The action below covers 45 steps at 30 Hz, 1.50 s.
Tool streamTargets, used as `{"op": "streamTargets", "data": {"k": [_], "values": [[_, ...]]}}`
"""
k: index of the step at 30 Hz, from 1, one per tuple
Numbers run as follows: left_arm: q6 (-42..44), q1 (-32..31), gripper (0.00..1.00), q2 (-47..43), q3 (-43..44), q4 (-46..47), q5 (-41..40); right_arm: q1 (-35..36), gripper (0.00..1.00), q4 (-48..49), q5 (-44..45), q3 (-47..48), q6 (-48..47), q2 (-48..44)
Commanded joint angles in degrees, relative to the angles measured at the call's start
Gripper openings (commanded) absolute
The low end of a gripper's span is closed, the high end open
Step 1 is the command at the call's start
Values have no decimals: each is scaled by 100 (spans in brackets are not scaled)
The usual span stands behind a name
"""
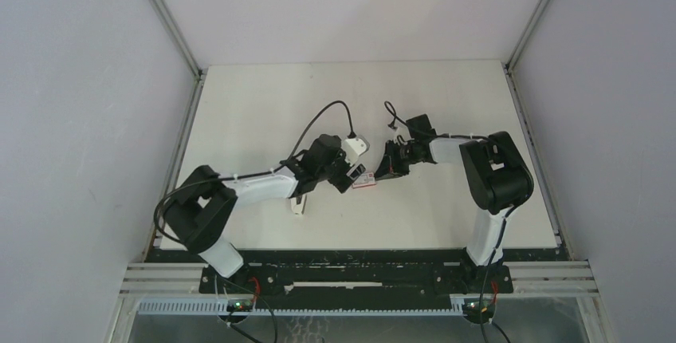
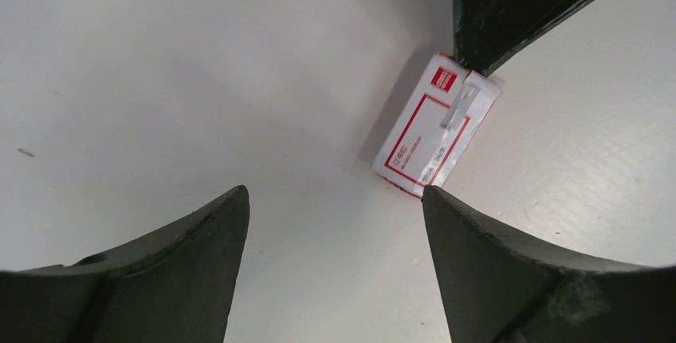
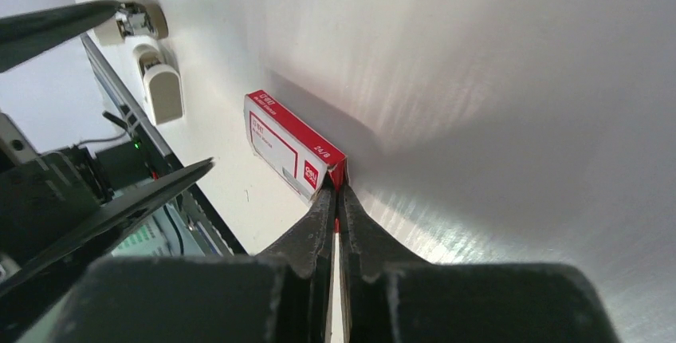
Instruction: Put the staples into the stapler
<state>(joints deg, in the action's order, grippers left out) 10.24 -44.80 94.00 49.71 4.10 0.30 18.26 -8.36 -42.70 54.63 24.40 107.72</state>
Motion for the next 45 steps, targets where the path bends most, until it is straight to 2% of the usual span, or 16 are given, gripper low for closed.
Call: {"op": "streamTargets", "data": {"k": [1,2,3,5,12,23,31,35,42,45], "values": [[-319,-153,85,-755,-458,655,-223,221,0,-622,-239,434,-756,-93],[-366,-179,93,-872,-545,696,-184,274,0,-723,-285,498,-830,-60],[-413,-193,96,-963,-634,720,-127,325,0,-820,-336,557,-903,-26],[-501,-212,97,-1110,-762,733,-17,458,0,-1001,-381,674,-1046,46],[-493,-218,96,-1073,-1027,750,404,671,0,-1300,-265,900,-1246,218],[-266,-223,94,-480,-660,504,618,662,0,-1273,-209,874,-1211,183],[-268,-240,94,-250,-507,395,1089,670,0,-1265,-186,874,-1196,179],[-237,-249,90,-56,-325,193,1129,671,0,-1256,-186,874,-1183,195],[-177,-260,71,137,-183,49,1118,664,0,-1230,-158,849,-1166,162],[-146,-275,66,209,-118,-26,1070,651,0,-1213,-154,839,-1157,161]]}}
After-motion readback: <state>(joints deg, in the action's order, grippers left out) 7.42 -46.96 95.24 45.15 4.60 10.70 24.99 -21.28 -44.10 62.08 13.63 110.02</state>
